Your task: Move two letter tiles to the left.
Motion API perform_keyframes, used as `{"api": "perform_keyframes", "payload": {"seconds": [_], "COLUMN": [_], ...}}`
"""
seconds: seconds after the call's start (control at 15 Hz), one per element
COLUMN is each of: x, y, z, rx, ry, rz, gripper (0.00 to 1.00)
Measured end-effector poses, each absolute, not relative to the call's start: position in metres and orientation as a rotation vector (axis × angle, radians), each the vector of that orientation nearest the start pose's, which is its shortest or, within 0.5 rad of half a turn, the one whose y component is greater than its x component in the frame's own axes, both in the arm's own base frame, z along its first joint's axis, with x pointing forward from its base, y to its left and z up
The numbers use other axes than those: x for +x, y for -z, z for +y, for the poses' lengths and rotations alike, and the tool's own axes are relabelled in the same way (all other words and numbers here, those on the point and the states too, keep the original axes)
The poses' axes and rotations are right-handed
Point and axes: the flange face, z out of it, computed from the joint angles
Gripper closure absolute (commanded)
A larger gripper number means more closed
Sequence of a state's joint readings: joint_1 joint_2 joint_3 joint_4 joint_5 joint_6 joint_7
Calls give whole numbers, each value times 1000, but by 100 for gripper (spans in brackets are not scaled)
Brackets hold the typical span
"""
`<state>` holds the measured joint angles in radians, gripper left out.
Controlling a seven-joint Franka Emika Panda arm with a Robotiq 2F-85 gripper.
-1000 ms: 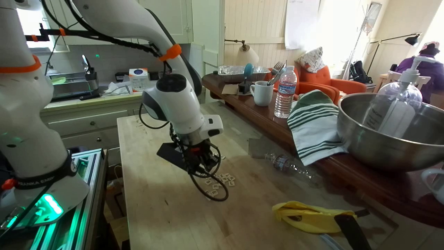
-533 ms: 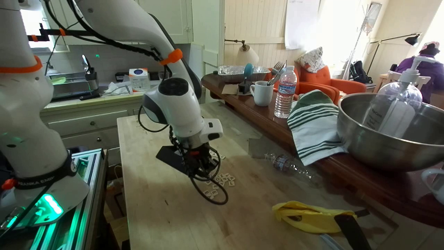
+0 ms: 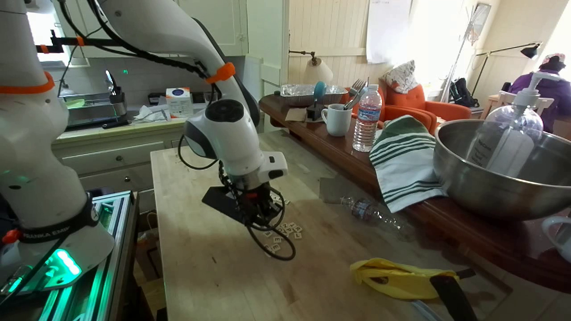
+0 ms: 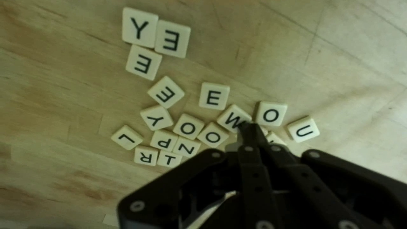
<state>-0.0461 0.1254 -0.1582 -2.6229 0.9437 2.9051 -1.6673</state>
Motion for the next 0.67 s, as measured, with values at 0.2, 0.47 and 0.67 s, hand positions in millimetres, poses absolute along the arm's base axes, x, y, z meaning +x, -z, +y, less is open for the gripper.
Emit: {"api": "perform_keyframes", "payload": {"seconds": [0.2,0.47,0.67], "x": [409,411,412], "y": [-215,-215,-214], "z": [-135,-134,-133], "rx": [-2949,-2949,-2949], "ry": [477,477,473], "rz": [-854,-851,-845], "gripper": [100,100,100]}}
